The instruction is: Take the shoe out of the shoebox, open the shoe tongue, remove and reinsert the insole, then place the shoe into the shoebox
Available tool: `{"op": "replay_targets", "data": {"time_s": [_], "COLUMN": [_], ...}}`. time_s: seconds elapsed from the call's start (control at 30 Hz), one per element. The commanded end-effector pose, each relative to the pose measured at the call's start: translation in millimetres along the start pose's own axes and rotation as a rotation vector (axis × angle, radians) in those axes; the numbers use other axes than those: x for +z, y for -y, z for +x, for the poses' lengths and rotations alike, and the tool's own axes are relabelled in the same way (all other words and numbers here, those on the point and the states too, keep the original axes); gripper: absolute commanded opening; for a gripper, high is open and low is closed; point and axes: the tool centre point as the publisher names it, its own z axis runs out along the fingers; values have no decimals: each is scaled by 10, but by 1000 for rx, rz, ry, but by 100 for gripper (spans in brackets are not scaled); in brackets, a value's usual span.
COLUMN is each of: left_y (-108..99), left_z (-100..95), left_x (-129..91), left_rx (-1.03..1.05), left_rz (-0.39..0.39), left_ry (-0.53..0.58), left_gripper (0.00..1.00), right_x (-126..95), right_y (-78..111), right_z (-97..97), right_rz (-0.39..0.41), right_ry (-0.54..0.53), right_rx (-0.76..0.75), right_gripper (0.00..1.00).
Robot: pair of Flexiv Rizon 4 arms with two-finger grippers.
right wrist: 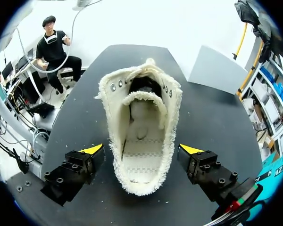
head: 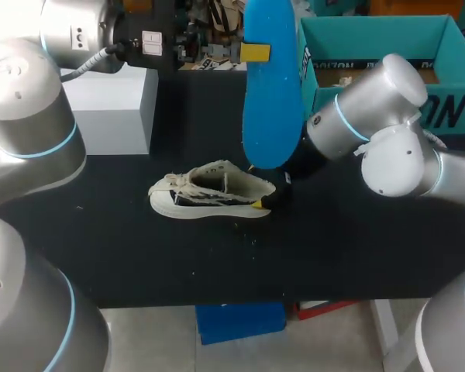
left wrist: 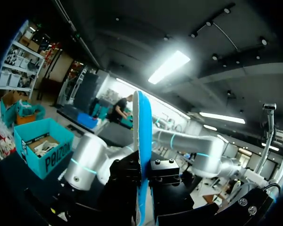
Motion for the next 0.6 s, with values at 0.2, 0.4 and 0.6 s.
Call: {"op": "replay_targets", "data": {"time_s": [0.2, 0.4, 0.6], "left_y": [-14, -14, -14], "left_z": [-1, -1, -1], "left_x": [11, 11, 11], "left_rx": [1, 1, 1], "left_rz": [2, 2, 2], "left_ry": [3, 3, 3], "left_gripper": [0, 0, 0], "right_x": [100, 143, 177], "right_y": [106, 168, 217], "right_z": [19, 46, 64], "right_rz": [-167, -232, -277], "right_ry": [10, 28, 39], "right_rx": [26, 47, 58], "right_gripper": [100, 100, 100]}}
